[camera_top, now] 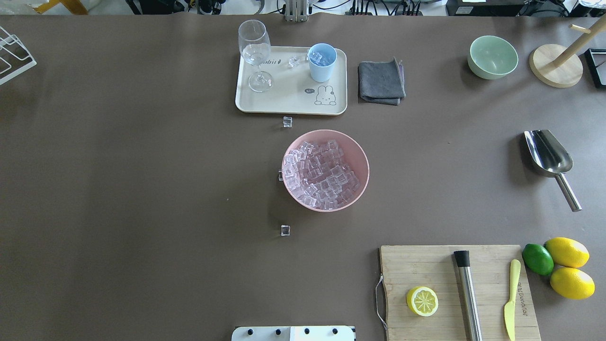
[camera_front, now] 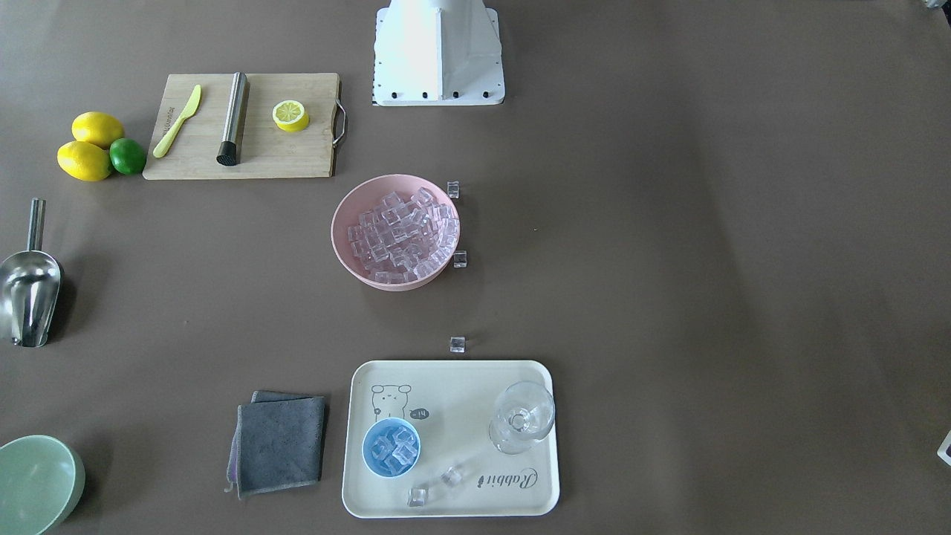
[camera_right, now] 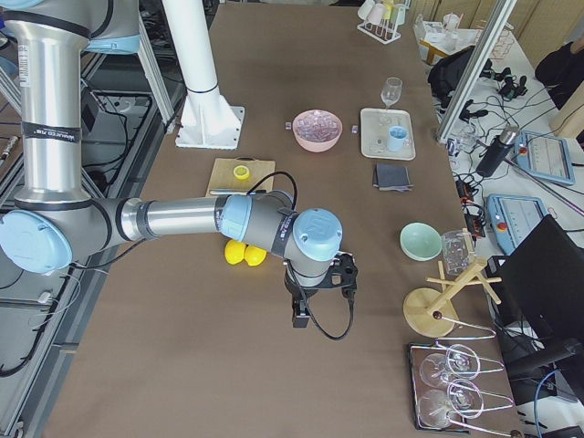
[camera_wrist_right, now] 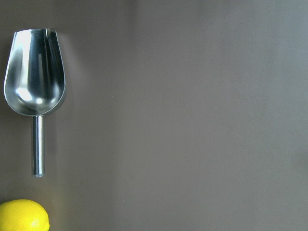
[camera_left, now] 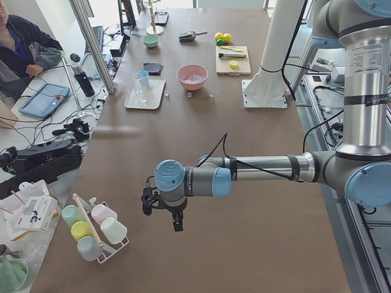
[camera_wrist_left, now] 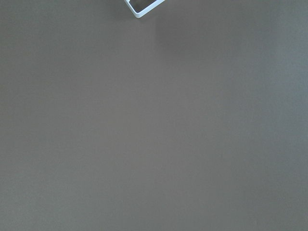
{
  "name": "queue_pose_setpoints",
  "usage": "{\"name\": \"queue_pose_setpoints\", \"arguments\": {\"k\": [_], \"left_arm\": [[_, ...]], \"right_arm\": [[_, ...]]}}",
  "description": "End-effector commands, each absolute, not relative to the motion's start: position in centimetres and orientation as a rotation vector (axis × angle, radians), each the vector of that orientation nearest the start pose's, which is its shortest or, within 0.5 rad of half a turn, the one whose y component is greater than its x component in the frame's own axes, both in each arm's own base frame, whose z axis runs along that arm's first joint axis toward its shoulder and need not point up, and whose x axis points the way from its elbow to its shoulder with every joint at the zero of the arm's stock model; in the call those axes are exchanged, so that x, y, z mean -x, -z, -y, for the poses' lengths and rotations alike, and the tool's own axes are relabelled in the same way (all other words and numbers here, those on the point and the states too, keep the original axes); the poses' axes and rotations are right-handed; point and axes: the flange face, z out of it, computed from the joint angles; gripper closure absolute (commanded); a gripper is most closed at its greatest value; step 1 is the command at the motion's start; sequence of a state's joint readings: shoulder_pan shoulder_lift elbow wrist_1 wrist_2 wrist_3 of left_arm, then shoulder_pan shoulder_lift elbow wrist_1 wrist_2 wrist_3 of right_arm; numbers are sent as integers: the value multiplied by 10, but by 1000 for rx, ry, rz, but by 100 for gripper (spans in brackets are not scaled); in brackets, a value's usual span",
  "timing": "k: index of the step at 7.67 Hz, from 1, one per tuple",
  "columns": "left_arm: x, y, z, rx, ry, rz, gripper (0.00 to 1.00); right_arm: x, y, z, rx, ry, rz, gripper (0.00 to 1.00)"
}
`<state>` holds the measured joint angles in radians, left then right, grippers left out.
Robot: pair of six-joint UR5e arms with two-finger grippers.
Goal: Put ice in cup with scoop
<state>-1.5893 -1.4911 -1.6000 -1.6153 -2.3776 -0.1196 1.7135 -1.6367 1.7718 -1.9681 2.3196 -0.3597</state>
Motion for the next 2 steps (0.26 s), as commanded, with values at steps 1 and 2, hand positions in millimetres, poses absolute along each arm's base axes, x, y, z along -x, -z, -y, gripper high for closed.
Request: {"name": "queue_pose_setpoints", "arguments": {"k": [1,2], "left_arm": [[70,-676,456,47,133,-806,1],[70,-676,456,47,133,-806,1]], "right_arm": [[-127,-630,424,57,109,782,0],[-128,-630,425,56,107,780,0]]}}
